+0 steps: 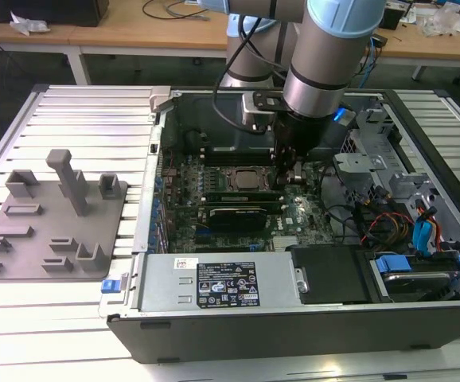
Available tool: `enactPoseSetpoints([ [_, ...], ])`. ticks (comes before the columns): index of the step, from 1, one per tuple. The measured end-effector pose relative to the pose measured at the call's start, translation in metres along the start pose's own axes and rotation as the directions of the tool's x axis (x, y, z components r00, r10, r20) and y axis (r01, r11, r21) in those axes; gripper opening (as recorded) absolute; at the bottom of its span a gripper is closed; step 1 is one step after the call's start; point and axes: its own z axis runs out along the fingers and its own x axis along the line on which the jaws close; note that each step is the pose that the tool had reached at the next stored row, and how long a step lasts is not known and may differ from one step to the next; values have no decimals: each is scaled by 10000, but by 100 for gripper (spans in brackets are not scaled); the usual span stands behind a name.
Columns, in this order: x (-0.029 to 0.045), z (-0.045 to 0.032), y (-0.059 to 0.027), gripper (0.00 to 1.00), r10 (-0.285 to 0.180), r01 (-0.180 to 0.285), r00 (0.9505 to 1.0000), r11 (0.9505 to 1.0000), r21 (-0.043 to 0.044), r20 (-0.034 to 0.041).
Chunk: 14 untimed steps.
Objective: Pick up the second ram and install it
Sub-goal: 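Press down the second ram until it locks into place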
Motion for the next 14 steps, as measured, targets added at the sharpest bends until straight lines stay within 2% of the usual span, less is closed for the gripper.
enactPoseSetpoints([
  [3, 1, 7, 112, 8, 1, -1, 10000, 10000, 0, 0],
  [14, 4, 26, 409, 8, 1, -1, 10000, 10000, 5, 0],
])
